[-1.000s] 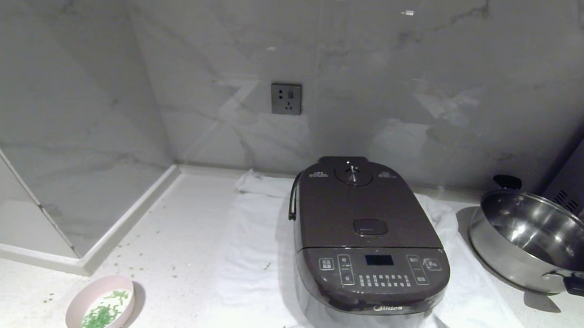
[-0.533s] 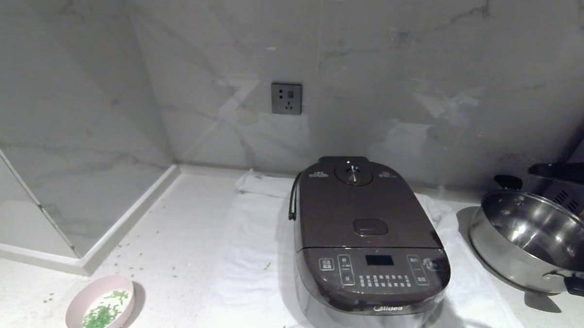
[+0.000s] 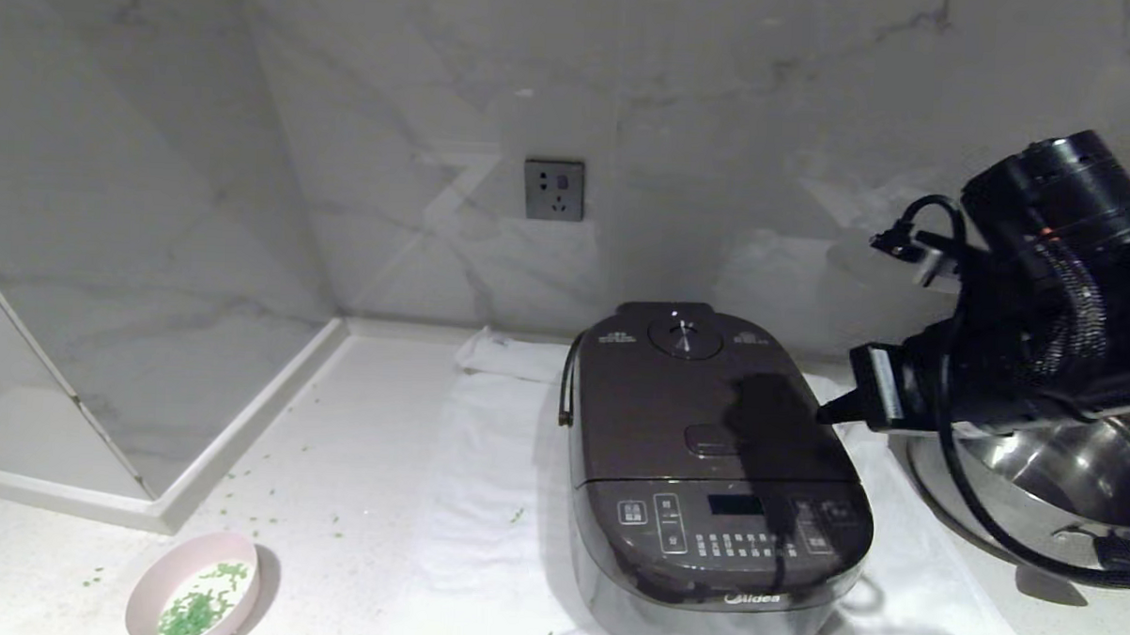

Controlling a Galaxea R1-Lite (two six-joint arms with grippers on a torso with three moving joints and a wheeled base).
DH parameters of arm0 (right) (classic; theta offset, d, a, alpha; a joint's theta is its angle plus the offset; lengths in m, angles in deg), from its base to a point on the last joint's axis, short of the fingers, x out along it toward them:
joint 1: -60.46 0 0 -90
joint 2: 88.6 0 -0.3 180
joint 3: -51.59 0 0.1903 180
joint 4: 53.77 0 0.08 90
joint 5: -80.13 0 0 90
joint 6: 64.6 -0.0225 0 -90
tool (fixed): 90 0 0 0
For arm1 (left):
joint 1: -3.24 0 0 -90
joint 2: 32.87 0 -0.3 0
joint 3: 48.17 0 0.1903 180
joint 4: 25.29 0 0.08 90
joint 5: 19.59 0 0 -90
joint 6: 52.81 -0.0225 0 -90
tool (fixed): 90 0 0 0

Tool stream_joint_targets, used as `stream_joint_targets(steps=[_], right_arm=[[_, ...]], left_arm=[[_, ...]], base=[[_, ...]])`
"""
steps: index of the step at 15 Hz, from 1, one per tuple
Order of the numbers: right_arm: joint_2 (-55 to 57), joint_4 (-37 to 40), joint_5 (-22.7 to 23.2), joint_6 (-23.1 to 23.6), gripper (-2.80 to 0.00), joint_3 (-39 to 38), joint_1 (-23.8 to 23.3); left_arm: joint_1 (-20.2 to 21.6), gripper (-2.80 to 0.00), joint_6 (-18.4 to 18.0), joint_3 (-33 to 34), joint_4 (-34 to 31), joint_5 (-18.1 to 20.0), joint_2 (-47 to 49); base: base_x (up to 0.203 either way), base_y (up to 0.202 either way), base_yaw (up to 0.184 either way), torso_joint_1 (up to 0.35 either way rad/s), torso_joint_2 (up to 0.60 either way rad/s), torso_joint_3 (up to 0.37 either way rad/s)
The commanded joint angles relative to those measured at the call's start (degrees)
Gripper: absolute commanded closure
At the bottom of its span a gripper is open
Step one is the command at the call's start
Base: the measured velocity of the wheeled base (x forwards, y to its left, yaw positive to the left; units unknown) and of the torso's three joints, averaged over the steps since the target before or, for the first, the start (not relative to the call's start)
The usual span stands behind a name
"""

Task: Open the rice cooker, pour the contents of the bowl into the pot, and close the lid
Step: Open the rice cooker

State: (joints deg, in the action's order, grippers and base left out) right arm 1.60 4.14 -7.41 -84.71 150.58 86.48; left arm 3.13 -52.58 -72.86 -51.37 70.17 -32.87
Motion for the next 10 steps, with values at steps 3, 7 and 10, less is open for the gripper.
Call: stream_joint_targets(steps=[3, 7, 10], right_arm=[[6.9, -5.0, -2.6, -1.9, 0.00, 0.5, 4.7], [9.3, -7.5, -2.8, -1.9, 0.00, 0.7, 4.0], [9.8, -8.7, -2.5, -1.9, 0.00, 0.7, 3.9]], left_arm=[[0.0, 0.00, 0.0, 0.0, 0.0, 0.0, -0.1], [0.0, 0.00, 0.0, 0.0, 0.0, 0.0, -0.1], [0.0, 0.00, 0.0, 0.0, 0.0, 0.0, -0.1]], base=[[0.000, 0.000, 0.000, 0.000, 0.00, 0.000], [0.000, 0.000, 0.000, 0.000, 0.00, 0.000], [0.000, 0.000, 0.000, 0.000, 0.00, 0.000]])
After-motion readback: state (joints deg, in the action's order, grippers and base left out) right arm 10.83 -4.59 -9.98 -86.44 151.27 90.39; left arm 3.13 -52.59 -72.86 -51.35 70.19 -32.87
